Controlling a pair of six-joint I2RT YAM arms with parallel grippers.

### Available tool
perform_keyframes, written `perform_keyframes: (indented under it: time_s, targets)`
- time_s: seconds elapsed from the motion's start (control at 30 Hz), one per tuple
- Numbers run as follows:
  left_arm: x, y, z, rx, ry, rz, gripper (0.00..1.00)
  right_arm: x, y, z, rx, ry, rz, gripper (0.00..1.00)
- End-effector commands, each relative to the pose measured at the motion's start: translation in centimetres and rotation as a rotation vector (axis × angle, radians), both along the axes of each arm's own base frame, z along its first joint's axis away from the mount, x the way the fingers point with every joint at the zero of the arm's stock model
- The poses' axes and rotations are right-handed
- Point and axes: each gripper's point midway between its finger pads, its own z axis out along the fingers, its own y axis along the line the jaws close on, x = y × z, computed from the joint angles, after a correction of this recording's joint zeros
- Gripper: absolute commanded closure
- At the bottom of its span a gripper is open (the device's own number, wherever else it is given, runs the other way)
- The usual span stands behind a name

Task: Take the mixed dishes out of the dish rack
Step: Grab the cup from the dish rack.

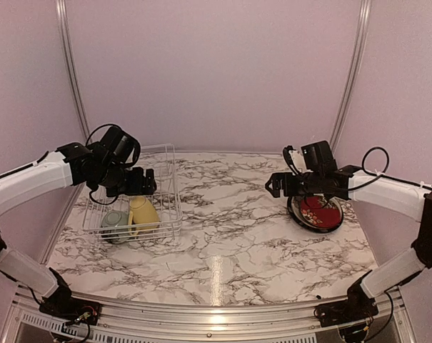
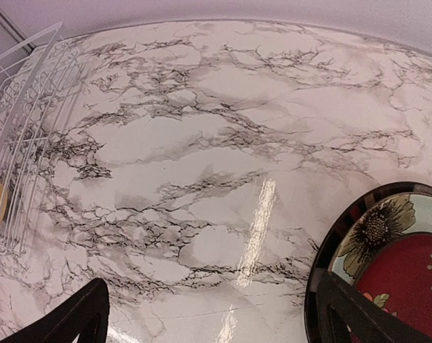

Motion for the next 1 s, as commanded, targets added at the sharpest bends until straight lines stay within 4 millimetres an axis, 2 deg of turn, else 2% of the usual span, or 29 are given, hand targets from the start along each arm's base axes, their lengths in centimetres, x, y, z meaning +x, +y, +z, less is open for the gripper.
perform_keyframes:
  time_s: [0.0, 0.2, 0.4, 0.53, 0.63, 0.73, 0.83, 0.97]
  targets:
    - [-0.9, 0.0, -3.3, 0.061, 0.157, -0.053, 0.01, -0.4, 2.7, 1.1, 0.014, -0.011, 0.101, 0.01]
    - [-0.5, 2.2, -4.2, 0.088, 0.195, -0.03, 0.01, -1.2, 3.0, 2.1, 0.054, -0.05, 0.125, 0.01]
    - [-0.4, 1.0, -5.4, 0.055, 0.263, -0.165, 0.01, -1.5, 2.8, 2.2, 0.119, -0.084, 0.092, 0.02]
    - [-0.1, 0.6, -5.8, 0.058, 0.275, -0.19, 0.01, -1.5, 2.2, 2.6, 0.152, -0.088, 0.038, 0.02]
    - [0.2, 1.0, -6.7, 0.094, 0.292, -0.176, 0.04, -1.3, 1.2, 3.0, 0.139, -0.093, -0.025, 0.02]
    - [0.4, 2.1, -7.7, 0.159, 0.303, -0.137, 0.06, -1.3, 0.7, 3.2, 0.091, -0.122, -0.005, 0.02]
    - [0.5, 2.8, -8.4, 0.197, 0.31, -0.118, 0.07, -1.7, 1.3, 3.4, 0.1, -0.123, 0.056, 0.02]
    - [0.4, 2.3, -9.3, 0.183, 0.334, -0.132, 0.07, -2.3, 2.4, 3.4, 0.142, -0.112, 0.118, 0.03]
